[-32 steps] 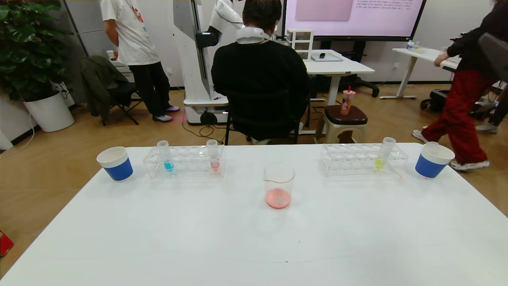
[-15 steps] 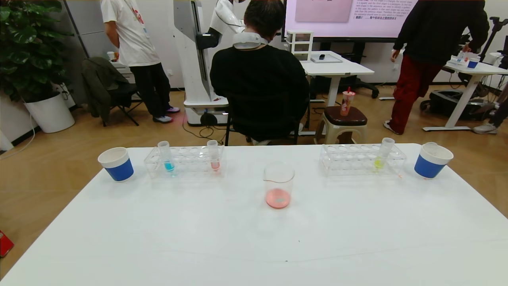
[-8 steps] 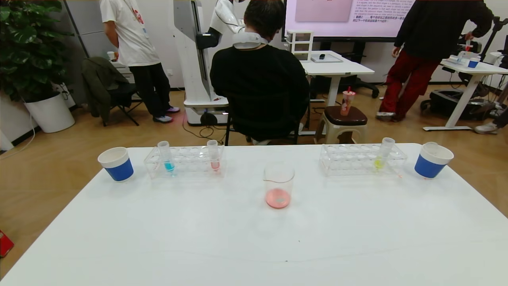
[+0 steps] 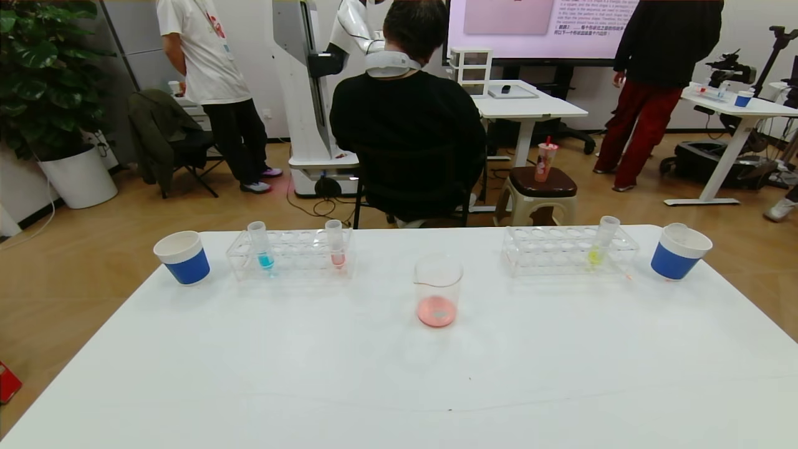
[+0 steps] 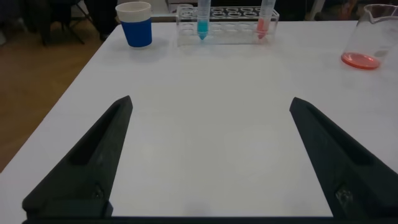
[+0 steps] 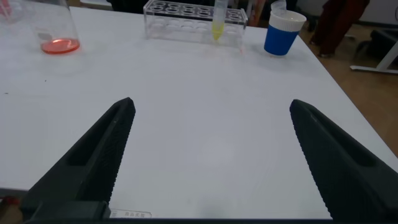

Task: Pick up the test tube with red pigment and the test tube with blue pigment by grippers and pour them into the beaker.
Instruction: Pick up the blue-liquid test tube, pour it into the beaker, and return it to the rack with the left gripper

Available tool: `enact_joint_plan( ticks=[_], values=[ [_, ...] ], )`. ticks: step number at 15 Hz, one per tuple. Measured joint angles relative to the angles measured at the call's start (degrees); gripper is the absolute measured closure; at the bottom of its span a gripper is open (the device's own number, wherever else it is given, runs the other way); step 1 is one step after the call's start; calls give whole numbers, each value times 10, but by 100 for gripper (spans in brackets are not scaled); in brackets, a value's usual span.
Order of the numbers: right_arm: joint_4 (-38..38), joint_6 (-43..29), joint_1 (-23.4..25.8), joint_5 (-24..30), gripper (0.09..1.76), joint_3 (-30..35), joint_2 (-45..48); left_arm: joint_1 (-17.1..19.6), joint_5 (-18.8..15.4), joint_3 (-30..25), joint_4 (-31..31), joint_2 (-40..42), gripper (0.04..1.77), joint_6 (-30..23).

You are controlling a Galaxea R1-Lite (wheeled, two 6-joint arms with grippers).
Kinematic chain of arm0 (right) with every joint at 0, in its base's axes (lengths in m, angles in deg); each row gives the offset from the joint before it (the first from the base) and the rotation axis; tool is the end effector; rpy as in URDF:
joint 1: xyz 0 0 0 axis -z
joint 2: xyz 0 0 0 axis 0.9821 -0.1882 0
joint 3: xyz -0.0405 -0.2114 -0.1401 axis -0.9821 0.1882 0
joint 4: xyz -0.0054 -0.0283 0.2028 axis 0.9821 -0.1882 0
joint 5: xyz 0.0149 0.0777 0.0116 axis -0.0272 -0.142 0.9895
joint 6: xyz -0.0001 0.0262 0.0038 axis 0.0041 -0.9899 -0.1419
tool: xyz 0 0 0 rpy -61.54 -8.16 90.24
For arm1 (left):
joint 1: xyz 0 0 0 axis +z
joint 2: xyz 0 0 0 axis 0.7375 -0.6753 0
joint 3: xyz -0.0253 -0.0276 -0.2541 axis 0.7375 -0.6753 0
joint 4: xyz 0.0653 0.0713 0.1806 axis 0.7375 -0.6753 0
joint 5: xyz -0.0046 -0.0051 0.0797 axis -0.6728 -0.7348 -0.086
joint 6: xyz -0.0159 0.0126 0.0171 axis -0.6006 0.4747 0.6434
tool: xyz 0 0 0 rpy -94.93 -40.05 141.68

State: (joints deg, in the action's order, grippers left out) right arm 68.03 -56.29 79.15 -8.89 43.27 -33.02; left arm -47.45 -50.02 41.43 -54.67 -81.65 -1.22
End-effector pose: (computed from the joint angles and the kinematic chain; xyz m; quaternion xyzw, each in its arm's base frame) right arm 0.0398 0.0009 0.0761 -0.0319 -0.0011 0.0182 0.9993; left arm 0.0401 -0.0001 0.0757 0.0026 -0.0004 -0.0016 1.0000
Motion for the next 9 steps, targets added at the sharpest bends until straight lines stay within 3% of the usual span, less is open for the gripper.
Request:
enact_joint_plan(
  ticks=[2,4,7,9],
  values=[
    [0,0,0,0,11,1,0,0,-6,10,-5,0,4,13],
    [0,0,0,0,11,1,0,-1,-20,56,-6,-20,4,15],
    [0,0,0,0,11,1,0,-3,-28,141,12,-115,4,14],
    [0,0,0,0,11,1,0,-5,-30,181,57,-204,4,11]
  ],
)
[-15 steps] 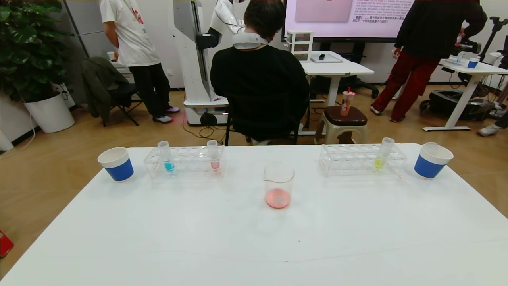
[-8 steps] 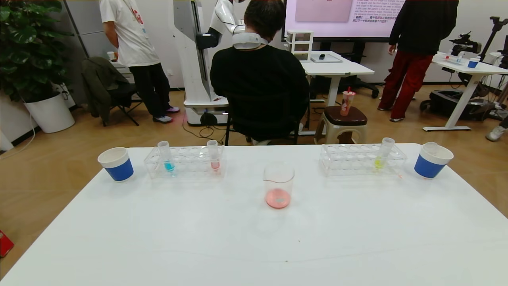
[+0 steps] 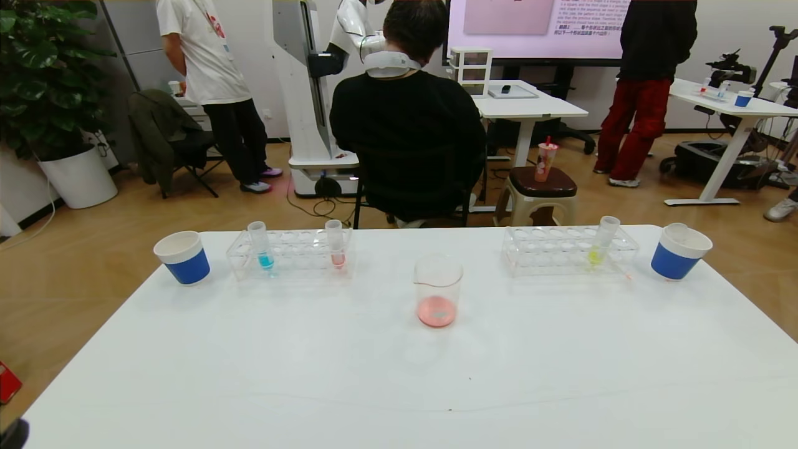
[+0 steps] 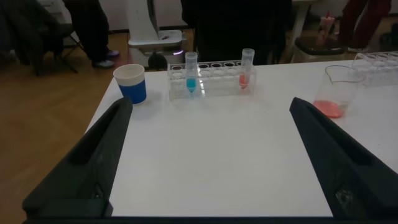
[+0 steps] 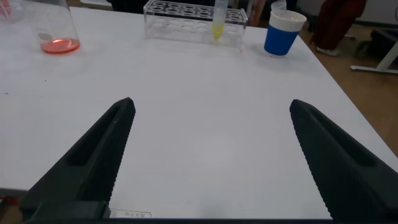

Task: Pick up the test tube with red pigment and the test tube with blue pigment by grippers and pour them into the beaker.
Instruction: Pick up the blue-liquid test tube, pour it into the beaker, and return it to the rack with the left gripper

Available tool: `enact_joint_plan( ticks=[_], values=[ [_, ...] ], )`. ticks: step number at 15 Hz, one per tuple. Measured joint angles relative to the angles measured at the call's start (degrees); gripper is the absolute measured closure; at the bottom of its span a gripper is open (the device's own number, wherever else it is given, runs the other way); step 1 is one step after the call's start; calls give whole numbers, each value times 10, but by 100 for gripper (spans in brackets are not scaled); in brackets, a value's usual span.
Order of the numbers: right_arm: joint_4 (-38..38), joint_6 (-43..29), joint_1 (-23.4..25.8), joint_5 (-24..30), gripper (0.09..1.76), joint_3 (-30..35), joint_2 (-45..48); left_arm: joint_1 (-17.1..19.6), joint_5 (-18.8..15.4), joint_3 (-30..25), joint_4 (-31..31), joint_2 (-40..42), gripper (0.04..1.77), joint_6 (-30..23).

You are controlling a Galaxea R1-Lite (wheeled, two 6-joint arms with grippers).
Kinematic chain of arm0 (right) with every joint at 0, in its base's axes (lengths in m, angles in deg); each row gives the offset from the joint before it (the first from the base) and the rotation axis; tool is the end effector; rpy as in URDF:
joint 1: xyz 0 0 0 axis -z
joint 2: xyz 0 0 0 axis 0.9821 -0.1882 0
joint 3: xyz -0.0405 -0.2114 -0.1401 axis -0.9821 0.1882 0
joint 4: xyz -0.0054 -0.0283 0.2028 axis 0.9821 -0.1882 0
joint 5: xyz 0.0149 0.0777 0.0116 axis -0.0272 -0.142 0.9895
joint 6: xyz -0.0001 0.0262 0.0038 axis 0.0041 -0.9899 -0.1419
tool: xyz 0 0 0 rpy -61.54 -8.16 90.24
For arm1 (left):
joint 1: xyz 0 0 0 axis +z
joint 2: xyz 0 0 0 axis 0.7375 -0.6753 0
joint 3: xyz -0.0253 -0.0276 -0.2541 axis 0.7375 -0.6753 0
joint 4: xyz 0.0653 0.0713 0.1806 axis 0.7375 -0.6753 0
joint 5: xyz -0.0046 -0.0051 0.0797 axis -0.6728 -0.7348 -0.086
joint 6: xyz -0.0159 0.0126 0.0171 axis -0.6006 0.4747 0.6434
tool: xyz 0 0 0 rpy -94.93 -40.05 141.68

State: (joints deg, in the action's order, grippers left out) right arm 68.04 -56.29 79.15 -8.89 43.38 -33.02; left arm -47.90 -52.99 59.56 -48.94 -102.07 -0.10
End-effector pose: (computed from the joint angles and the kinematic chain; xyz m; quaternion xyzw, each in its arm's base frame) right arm 0.0399 0.0009 0.0755 -0.0319 -0.0002 0.0182 0.9993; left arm 0.0589 -0.0020 0.1640 0.0131 -0.0308 -0.0310 0.9990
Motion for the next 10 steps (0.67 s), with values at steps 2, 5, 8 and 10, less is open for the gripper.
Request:
enact_joint_plan(
  ticks=[2,5,8,10],
  values=[
    [0,0,0,0,11,0,0,0,0,23,86,-109,4,-7],
    [0,0,0,0,11,0,0,-1,1,37,222,-269,4,-16],
    [0,0,0,0,11,0,0,-7,2,41,346,-415,4,-25],
    [0,0,0,0,11,0,0,-12,3,44,427,-508,4,-33]
  ],
)
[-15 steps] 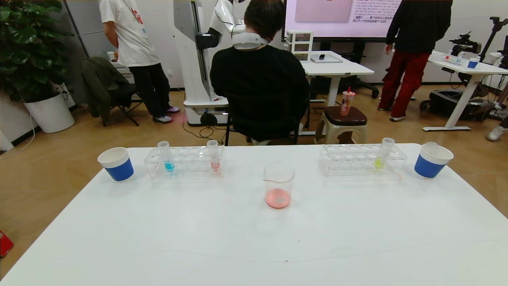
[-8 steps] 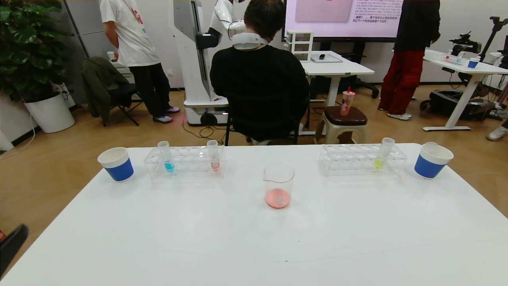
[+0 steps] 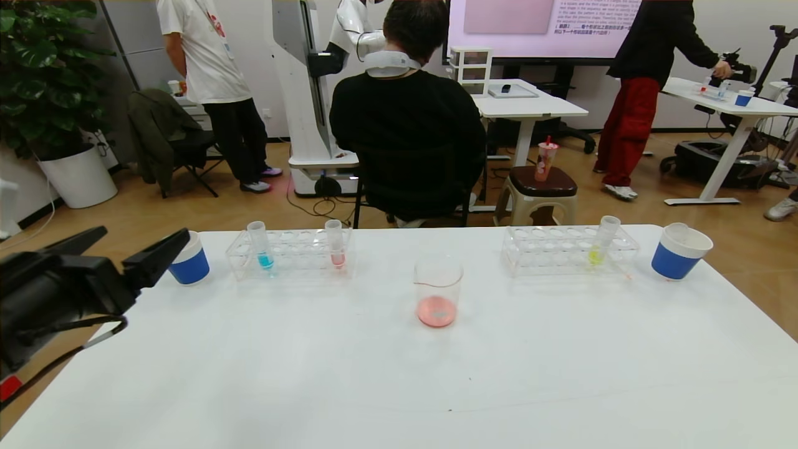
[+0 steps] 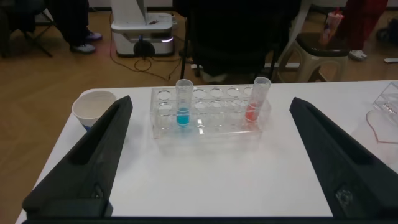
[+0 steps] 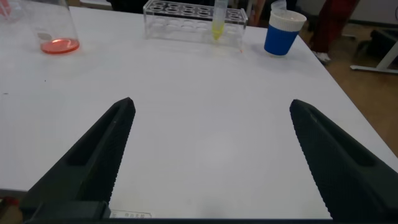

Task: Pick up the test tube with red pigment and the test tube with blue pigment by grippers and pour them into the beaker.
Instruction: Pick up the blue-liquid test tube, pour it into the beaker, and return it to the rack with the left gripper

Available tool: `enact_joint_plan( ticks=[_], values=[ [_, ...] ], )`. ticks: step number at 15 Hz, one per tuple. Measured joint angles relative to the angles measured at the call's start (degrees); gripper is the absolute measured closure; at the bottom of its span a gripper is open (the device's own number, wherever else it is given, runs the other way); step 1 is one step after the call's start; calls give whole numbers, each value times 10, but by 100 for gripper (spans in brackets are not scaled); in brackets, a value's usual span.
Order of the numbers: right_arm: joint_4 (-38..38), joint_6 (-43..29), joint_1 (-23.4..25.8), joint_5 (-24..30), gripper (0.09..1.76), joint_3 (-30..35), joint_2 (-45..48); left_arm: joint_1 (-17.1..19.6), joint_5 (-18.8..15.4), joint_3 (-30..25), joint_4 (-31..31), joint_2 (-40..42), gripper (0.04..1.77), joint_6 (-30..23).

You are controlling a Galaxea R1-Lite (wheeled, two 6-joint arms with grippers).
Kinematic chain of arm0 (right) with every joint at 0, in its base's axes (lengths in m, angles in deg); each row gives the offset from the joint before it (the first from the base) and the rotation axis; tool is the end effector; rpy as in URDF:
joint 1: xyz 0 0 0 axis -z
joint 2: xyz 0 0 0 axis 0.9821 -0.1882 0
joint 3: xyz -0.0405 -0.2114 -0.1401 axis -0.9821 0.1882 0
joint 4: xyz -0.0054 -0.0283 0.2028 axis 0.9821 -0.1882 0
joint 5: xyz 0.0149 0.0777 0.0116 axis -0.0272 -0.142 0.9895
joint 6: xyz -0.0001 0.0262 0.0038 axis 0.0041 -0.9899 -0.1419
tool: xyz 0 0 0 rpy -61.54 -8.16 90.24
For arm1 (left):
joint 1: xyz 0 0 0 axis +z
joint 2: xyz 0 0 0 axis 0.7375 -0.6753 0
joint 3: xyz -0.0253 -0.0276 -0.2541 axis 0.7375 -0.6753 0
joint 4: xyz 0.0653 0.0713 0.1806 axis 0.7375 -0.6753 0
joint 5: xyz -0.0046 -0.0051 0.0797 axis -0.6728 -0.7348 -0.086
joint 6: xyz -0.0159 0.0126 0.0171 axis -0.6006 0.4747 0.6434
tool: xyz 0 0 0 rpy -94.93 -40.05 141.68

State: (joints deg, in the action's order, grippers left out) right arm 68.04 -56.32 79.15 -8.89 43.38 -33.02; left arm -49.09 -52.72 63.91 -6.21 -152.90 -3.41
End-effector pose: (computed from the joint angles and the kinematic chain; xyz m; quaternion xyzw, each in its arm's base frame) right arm 0.0399 0.0009 0.0755 -0.0316 -0.0002 0.0182 0.9993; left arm 0.2062 -0.0071 0.1492 -0.0165 0.0030 -0.0394 0.9991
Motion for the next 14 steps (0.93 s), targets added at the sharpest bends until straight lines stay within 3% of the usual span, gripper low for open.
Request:
enact_joint_plan(
  ticks=[2,8,14],
  values=[
    [0,0,0,0,11,0,0,-5,9,3,85,-91,4,-5],
    [0,0,0,0,11,0,0,-28,79,27,342,-356,4,-13],
    [0,0,0,0,11,0,0,-35,96,109,386,-523,4,-23]
  ],
)
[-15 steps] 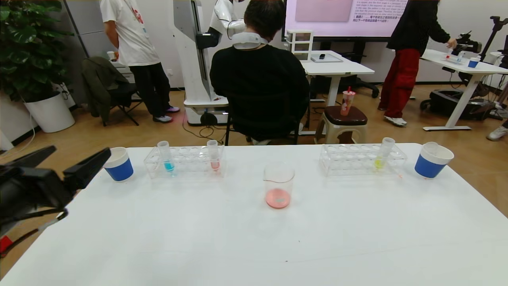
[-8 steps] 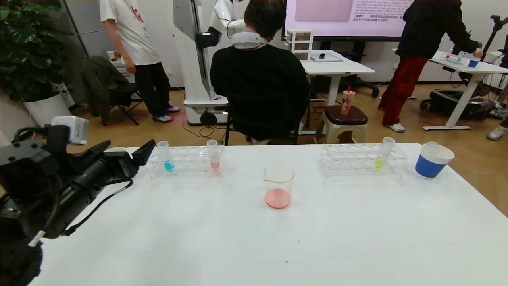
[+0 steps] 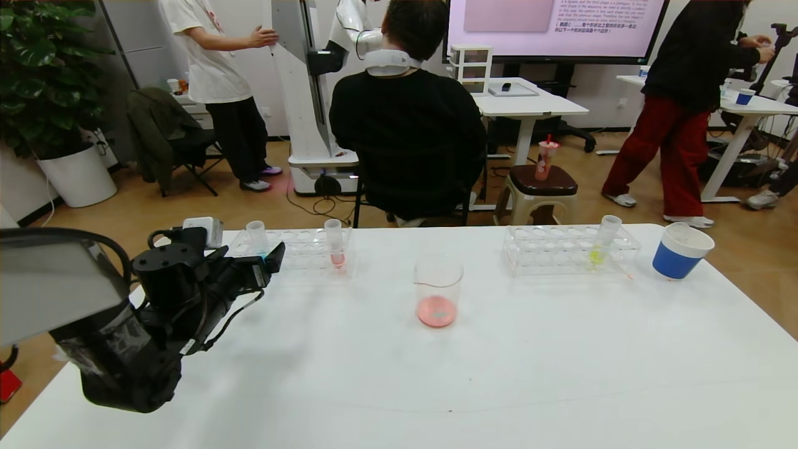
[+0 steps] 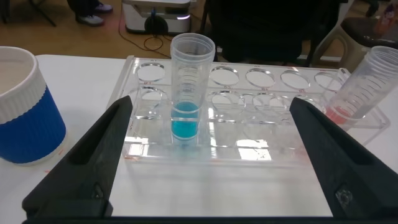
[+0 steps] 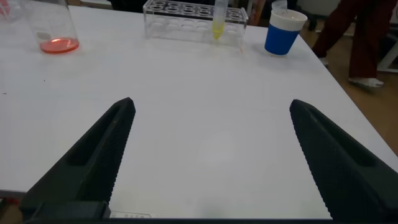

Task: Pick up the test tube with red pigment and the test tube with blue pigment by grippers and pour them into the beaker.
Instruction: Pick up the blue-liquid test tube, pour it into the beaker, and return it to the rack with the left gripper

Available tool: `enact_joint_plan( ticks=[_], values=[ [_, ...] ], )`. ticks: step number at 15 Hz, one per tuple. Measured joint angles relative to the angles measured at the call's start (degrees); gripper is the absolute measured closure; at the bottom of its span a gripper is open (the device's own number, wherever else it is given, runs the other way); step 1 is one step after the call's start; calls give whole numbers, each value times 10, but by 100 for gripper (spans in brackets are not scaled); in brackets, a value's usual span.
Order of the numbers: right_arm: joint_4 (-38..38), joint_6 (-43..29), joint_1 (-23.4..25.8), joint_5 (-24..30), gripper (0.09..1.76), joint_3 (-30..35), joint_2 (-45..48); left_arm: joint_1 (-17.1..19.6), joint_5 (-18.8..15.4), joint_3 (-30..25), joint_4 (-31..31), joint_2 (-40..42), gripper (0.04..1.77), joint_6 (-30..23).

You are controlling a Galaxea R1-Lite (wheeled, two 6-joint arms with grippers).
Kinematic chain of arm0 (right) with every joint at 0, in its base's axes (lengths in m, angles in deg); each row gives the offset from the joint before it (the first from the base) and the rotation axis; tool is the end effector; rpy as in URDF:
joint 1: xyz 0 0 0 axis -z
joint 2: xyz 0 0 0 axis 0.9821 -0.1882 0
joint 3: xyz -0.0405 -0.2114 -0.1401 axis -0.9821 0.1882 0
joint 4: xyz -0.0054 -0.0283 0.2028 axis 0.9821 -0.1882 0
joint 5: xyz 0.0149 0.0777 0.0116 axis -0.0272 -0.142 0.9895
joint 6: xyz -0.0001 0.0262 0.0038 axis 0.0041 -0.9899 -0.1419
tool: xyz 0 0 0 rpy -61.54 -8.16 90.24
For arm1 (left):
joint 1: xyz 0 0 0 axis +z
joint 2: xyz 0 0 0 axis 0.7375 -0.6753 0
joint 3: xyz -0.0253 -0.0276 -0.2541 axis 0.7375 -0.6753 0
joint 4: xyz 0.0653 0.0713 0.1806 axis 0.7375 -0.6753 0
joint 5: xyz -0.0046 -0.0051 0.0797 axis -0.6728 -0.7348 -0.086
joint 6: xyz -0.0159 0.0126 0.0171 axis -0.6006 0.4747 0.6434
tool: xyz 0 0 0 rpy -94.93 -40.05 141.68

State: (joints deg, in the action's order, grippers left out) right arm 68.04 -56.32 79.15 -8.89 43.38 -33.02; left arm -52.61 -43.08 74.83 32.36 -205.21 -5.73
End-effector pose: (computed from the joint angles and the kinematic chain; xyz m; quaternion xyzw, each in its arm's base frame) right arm 0.0399 0.0009 0.0755 -0.0316 -0.0002 0.0182 0.9993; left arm 0.3222 -0.0257 0.0175 -0.0340 0.0263 0.0149 0.9990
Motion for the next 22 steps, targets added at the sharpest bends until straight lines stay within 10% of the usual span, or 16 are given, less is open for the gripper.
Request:
enact_joint_plan(
  ticks=[9,18,20,22],
  values=[
    [0,0,0,0,11,0,0,25,1,139,-1,-90,4,-9],
    [0,0,0,0,11,0,0,24,7,165,-1,-112,4,-5],
    [0,0,0,0,11,0,0,24,17,166,-1,-112,41,-6],
    [0,0,0,0,11,0,0,23,17,167,-1,-112,128,-6]
  ],
)
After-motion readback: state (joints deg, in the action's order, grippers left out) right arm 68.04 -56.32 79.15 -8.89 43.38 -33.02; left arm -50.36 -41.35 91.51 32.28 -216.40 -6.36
